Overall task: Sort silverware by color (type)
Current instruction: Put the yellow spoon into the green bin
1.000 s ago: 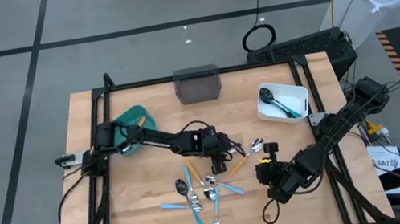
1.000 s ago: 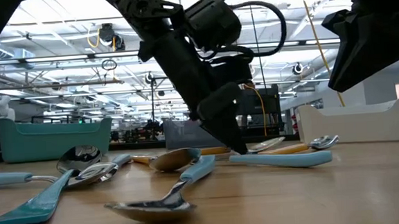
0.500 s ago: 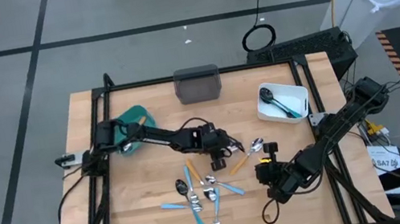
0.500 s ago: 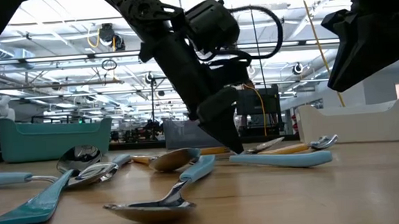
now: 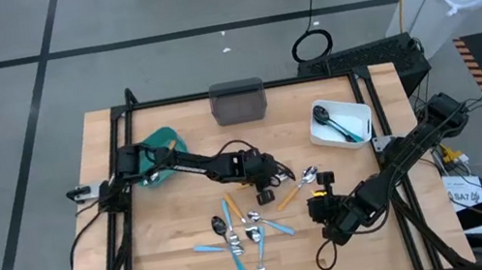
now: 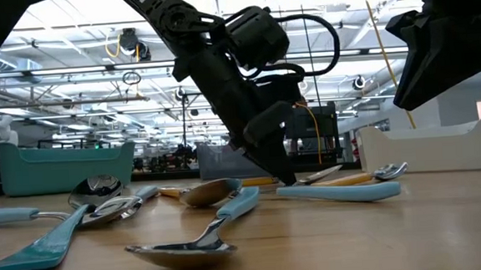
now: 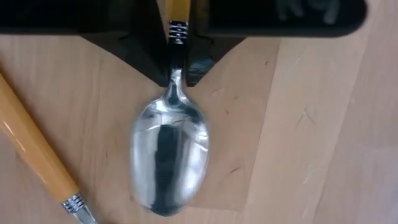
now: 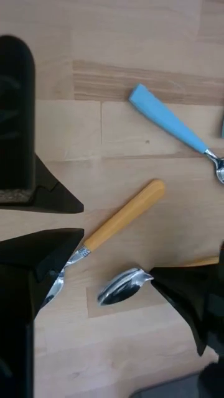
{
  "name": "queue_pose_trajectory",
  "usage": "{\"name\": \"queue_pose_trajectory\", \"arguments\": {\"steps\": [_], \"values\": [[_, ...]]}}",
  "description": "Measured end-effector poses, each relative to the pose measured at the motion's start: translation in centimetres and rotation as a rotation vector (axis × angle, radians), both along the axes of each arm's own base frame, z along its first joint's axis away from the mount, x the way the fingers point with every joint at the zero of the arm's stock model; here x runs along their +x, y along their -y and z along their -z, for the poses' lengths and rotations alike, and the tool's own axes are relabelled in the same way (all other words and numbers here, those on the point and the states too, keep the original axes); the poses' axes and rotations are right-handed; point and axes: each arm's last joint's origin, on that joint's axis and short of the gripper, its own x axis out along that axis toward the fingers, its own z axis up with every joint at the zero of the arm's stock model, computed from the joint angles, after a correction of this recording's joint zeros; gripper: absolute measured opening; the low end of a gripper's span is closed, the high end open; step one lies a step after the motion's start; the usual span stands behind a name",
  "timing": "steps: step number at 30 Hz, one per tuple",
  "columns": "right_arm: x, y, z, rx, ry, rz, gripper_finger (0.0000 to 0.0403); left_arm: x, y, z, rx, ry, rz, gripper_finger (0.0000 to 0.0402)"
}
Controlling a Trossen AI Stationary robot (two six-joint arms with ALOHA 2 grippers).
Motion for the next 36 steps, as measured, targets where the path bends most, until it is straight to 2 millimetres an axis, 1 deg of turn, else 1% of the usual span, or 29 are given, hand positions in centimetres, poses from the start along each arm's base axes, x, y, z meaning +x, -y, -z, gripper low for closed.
{"name": "queue_pose_trajectory", "arguments": {"steps": [3,5,8,12,20,25,30,36], "values": [[0.0,0.0,0.0,0.0,0.0,0.0,0.0045,0.1,0.3,0.0,0.017,0.016,0.008,0.0021],[0.0,0.0,0.0,0.0,0.001,0.0,0.0045,0.3,0.3,-0.1,0.015,0.032,0.007,0.0013],[0.0,0.0,0.0,-0.001,0.0,-0.001,0.0045,0.3,0.3,-0.1,0.011,0.034,0.004,0.0011],[0.0,0.0,0.0,-0.014,-0.002,-0.012,0.0045,0.2,0.3,-0.5,0.008,0.042,0.003,0.0009],[0.0,0.2,0.0,-0.055,0.01,0.0,0.0045,-0.2,0.4,-2.4,0.017,0.069,0.001,0.0002],[-0.2,0.3,0.0,-0.06,-0.001,0.004,0.0045,-0.1,0.4,-2.4,0.024,0.07,-0.003,0.0002],[-0.2,0.2,0.0,-0.025,0.01,0.044,0.0045,-0.2,0.6,-2.4,0.025,0.066,0.002,0.0003],[-0.5,-0.4,0.1,0.068,0.02,0.087,0.0045,-0.4,1.8,-2.4,0.02,0.045,0.017,0.0002]]}}
